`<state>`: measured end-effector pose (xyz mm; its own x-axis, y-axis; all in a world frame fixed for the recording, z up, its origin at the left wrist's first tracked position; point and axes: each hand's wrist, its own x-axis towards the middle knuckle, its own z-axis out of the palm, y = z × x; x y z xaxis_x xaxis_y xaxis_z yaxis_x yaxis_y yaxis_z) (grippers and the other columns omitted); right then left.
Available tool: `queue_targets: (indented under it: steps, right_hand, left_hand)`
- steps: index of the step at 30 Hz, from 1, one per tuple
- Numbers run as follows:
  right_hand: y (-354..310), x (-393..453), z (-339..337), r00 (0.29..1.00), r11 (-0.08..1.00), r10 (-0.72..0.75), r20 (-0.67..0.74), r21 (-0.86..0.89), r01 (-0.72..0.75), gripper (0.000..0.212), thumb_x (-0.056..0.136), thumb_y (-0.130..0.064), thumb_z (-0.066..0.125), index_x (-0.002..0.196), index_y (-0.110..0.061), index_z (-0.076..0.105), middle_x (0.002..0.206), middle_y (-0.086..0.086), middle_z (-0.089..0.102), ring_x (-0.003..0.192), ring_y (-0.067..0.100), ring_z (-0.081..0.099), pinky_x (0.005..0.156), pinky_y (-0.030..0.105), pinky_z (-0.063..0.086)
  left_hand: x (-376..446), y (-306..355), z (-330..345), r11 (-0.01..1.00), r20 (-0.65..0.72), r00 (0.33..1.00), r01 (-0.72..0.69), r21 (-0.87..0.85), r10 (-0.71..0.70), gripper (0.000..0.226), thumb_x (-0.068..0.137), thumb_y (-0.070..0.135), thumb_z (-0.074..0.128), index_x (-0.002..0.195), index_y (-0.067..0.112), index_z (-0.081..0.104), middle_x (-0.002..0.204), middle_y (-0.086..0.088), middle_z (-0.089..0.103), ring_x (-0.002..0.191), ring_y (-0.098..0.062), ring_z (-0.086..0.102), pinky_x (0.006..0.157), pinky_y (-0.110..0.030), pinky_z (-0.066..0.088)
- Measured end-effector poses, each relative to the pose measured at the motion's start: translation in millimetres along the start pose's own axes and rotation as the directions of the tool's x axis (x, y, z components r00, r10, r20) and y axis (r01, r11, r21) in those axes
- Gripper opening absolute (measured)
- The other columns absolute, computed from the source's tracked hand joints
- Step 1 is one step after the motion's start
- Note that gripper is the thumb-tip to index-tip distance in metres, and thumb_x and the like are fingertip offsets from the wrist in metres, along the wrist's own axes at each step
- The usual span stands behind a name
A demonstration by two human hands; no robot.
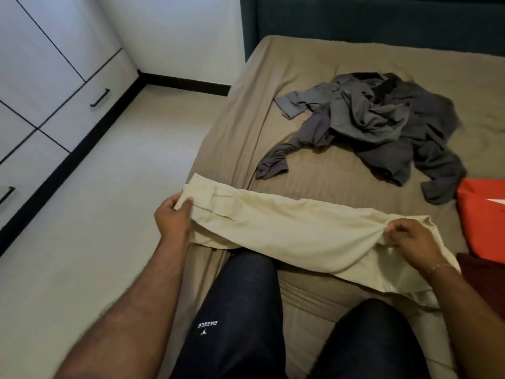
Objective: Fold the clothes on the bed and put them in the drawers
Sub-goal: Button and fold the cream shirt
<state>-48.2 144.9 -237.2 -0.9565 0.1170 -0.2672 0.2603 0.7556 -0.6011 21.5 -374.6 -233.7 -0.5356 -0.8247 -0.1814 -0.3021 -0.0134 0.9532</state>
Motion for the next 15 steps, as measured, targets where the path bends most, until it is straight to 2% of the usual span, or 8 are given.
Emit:
queue_targets:
  steps: [3, 6, 8, 9, 10, 12, 14, 15]
  right_hand:
    - [-4.7, 3.0, -13.4, 0.995, 0.998, 0.052, -0.082, 0.028, -0.050, 0.017, 0.098, -0.015, 0.060, 0.082, -0.018, 0.064, 0.091, 0.009, 0.067, 0.095, 0.038, 0.061, 0.083, 0.042, 0.045]
    - [-18.2, 5.3, -20.3, 0.992, 0.989, 0.051, -0.112, -0.134, -0.066, 0.003, 0.095, -0.018, 0.061, 0.093, -0.016, 0.063, 0.105, 0.022, 0.067, 0.098, 0.042, 0.059, 0.087, 0.050, 0.049]
    - [-34.8, -0.4, -11.4, 0.991, 0.974, 0.060, -0.122, -0.210, -0.085, 0.027, 0.092, -0.024, 0.065, 0.115, -0.010, 0.062, 0.122, 0.026, 0.061, 0.114, 0.047, 0.055, 0.098, 0.057, 0.047]
    - [-50.2, -8.1, -1.0, 0.988, 0.974, 0.045, -0.147, -0.212, -0.076, 0.036, 0.091, -0.026, 0.066, 0.123, -0.010, 0.059, 0.128, 0.025, 0.057, 0.120, 0.047, 0.051, 0.102, 0.058, 0.044]
    - [-64.5, -17.6, 10.9, 0.986, 0.980, -0.011, -0.169, -0.199, -0.023, 0.040, 0.092, -0.026, 0.066, 0.127, -0.010, 0.058, 0.131, 0.024, 0.054, 0.123, 0.047, 0.048, 0.104, 0.057, 0.041]
    - [-101.4, -40.2, 42.8, 0.976, 0.973, -0.177, -0.128, -0.170, 0.154, 0.039, 0.091, -0.025, 0.066, 0.127, -0.010, 0.059, 0.130, 0.021, 0.055, 0.122, 0.045, 0.047, 0.103, 0.054, 0.038]
    - [-139.8, -61.5, 75.9, 0.966, 0.959, -0.259, -0.013, -0.119, 0.256, 0.039, 0.091, -0.022, 0.070, 0.128, -0.014, 0.059, 0.130, 0.014, 0.055, 0.122, 0.040, 0.047, 0.102, 0.049, 0.038]
    - [-158.5, -70.9, 90.7, 0.956, 0.951, -0.291, 0.047, -0.093, 0.294, 0.040, 0.091, -0.022, 0.071, 0.129, -0.017, 0.059, 0.132, 0.011, 0.054, 0.124, 0.036, 0.046, 0.103, 0.047, 0.037]
  left_hand:
    - [2.0, -5.6, -3.0, 0.993, 0.039, 0.999, -0.025, 0.116, 0.020, 0.010, 0.086, 0.021, 0.083, 0.090, 0.016, 0.075, 0.094, -0.005, 0.077, 0.095, -0.028, 0.075, 0.092, -0.043, 0.060]
    - [2.4, -14.8, -4.2, 0.896, 0.072, 0.995, -0.097, 0.434, 0.073, 0.014, 0.086, 0.033, 0.081, 0.082, 0.030, 0.068, 0.098, 0.004, 0.074, 0.101, -0.024, 0.068, 0.096, -0.048, 0.054]
    - [0.9, -14.0, -3.4, 0.781, 0.052, 0.998, -0.069, 0.621, 0.047, 0.011, 0.087, 0.037, 0.078, 0.087, 0.035, 0.067, 0.113, 0.001, 0.069, 0.114, -0.028, 0.058, 0.099, -0.050, 0.046]
    - [0.3, -12.0, -3.2, 0.754, 0.030, 0.999, -0.039, 0.656, 0.026, 0.012, 0.086, 0.036, 0.077, 0.095, 0.034, 0.068, 0.122, -0.001, 0.065, 0.119, -0.030, 0.053, 0.100, -0.051, 0.043]
    - [-2.6, -10.0, -1.2, 0.754, 0.003, 1.000, -0.021, 0.656, 0.025, 0.022, 0.085, 0.033, 0.077, 0.104, 0.032, 0.068, 0.129, -0.002, 0.060, 0.123, -0.031, 0.050, 0.101, -0.051, 0.042]
    - [-13.0, -4.3, -3.9, 0.803, -0.071, 0.993, -0.034, 0.595, 0.094, 0.039, 0.081, 0.027, 0.078, 0.117, 0.028, 0.064, 0.137, -0.003, 0.052, 0.127, -0.030, 0.046, 0.103, -0.051, 0.040]
    - [-32.4, -6.3, -10.6, 0.872, -0.127, 0.987, -0.026, 0.488, 0.101, 0.042, 0.078, 0.023, 0.078, 0.116, 0.023, 0.061, 0.131, -0.003, 0.055, 0.121, -0.027, 0.050, 0.099, -0.048, 0.045]
    - [-42.6, -11.8, -15.7, 0.925, -0.132, 0.991, 0.039, 0.378, 0.012, 0.037, 0.078, 0.022, 0.077, 0.110, 0.020, 0.061, 0.120, -0.002, 0.060, 0.113, -0.028, 0.056, 0.092, -0.042, 0.051]
